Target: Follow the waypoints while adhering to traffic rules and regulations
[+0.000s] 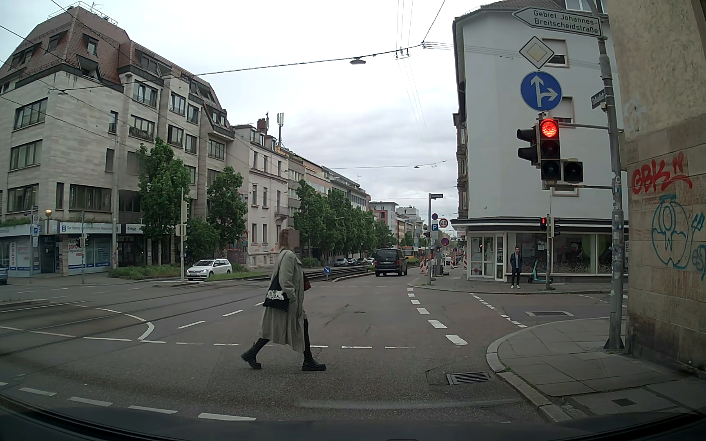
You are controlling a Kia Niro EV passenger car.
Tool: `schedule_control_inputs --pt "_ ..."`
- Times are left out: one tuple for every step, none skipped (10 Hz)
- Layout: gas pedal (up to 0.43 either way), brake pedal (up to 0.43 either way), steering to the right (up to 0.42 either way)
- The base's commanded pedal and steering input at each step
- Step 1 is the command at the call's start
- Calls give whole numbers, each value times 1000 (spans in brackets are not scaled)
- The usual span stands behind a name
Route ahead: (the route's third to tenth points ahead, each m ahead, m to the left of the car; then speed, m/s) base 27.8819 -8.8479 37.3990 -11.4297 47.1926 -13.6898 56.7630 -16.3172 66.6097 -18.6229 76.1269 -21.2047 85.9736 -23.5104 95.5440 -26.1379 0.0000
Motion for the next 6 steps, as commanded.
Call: schedule_control_inputs --pt "0 311 2" --pt "0 317 2" --pt "0 311 2" --pt "0 317 2" --pt "0 311 2" --pt "0 317 2"
